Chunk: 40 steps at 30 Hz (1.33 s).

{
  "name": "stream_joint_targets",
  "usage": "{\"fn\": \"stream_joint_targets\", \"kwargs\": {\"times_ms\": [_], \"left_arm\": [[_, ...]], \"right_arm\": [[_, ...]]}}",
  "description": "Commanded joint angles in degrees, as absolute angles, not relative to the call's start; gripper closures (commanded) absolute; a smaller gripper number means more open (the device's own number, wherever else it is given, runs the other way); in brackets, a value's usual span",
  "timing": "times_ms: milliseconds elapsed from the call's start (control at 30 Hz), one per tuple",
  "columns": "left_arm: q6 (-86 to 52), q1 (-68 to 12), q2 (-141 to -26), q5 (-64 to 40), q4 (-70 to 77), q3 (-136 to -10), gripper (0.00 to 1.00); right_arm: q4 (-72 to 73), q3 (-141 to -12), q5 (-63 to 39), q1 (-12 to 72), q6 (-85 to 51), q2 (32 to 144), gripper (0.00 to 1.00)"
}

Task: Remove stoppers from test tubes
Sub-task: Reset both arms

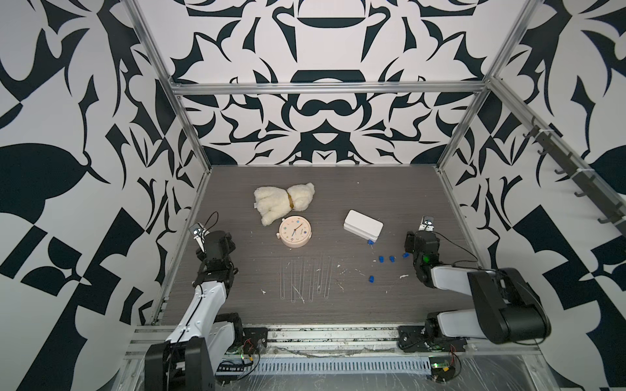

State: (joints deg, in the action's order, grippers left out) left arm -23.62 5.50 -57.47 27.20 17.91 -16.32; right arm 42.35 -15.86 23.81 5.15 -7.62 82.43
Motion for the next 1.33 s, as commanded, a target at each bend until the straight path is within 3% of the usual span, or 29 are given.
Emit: {"fn": "stream_joint_targets", "kwargs": {"times_ms": [0,33,167,200,233,267,367,467,600,633,667,1300], "left_arm": [[-19.49,6.41,-64.65,24.14,37.68,-14.04,0.37],[-19.31,6.49,-68.02,23.72,39.75,-14.6,0.37],[-16.99,6.64,-74.93,18.52,41.44,-18.51,0.39],[-16.32,6.76,-76.01,18.59,40.45,-19.79,0.39],[-15.5,6.7,-76.61,17.6,38.93,-21.02,0.39],[-14.73,6.7,-77.27,16.61,40.36,-20.77,0.39],[-13.63,6.65,-83.97,15.81,54.3,-18.07,0.38],[-11.25,5.51,-85.89,12.55,47.24,-22.26,0.38],[-10.14,5.25,-88.53,11.0,53.15,-20.52,0.3],[-10.02,5.16,-88.89,11.17,54.17,-20.4,0.11],[-10.02,5.15,-88.54,11.12,53.25,-20.56,0.0],[-8.04,3.38,-88.23,13.04,51.94,-20.88,0.01]], "right_arm": [[56.65,-17.08,18.56,4.66,-4.41,87.99,0.35],[62.64,-16.15,18.35,4.7,-3.24,90.33,0.34],[55.9,-18.66,16.14,4.63,-2.89,89.24,0.33],[54.37,-18.95,16.0,4.65,-2.77,88.68,0.24],[52.97,-19.15,15.98,4.66,-3.03,88.11,0.04],[54.27,-18.91,15.95,4.7,-2.89,88.52,0.0],[53.33,-19.15,15.83,4.66,-2.82,88.24,0.0],[52.18,-19.74,13.87,4.66,-1.8,88.35,0.0],[51.31,-20.38,9.51,4.66,-0.5,88.52,0.0],[51.27,-20.37,9.47,4.66,-0.55,88.51,0.0],[51.28,-20.38,9.47,4.67,-0.58,88.51,0.0],[51.37,-20.46,9.4,4.66,-0.44,88.84,0.0]]}}
